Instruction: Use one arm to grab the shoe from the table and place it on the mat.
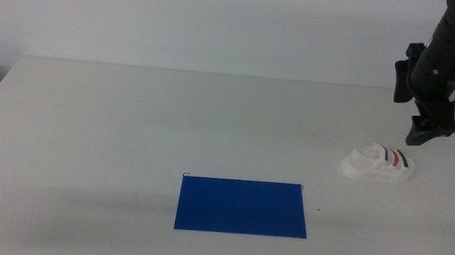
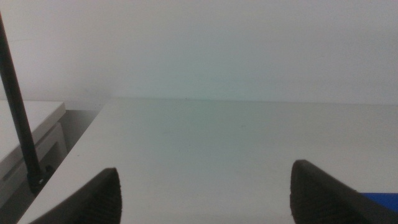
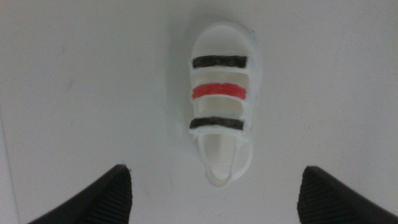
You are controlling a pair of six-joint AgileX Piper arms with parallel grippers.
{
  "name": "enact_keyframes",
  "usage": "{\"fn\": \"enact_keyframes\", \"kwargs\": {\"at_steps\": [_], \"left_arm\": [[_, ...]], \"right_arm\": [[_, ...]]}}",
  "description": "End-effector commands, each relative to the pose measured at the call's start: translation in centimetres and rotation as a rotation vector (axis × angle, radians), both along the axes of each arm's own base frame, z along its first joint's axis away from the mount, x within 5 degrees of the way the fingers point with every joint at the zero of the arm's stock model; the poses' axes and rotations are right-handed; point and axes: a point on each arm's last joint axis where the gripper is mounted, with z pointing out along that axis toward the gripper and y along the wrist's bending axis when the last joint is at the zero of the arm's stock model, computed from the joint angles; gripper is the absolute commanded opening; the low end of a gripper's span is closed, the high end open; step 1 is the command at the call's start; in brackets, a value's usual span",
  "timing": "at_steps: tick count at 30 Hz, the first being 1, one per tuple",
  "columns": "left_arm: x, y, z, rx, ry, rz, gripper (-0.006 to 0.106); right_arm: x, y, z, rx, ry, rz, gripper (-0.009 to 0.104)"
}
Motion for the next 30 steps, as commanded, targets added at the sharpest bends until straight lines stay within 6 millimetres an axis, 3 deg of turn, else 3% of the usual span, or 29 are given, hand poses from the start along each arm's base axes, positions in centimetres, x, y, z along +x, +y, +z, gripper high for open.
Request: {"fn": "enact_keyframes", "kwargs": {"at_steps": [1, 20, 30], "left_arm": [[-0.1, -0.1, 0.5, -0.005, -0.08, -0.015, 0.092], [-0.1, -0.1, 0.5, -0.005, -0.08, -0.015, 0.092], [-0.1, -0.1, 0.5, -0.005, -0.08, -0.015, 0.092]], "right_arm": [[-0.8, -0.3, 2.4, 0.017, -0.027, -0.096, 0.075], [2.7, 0.3, -5.4, -0.017, 0.08, -0.051, 0.075], [3.8, 0.5, -7.5, -0.007, 0.057, -0.046, 0.074]]}}
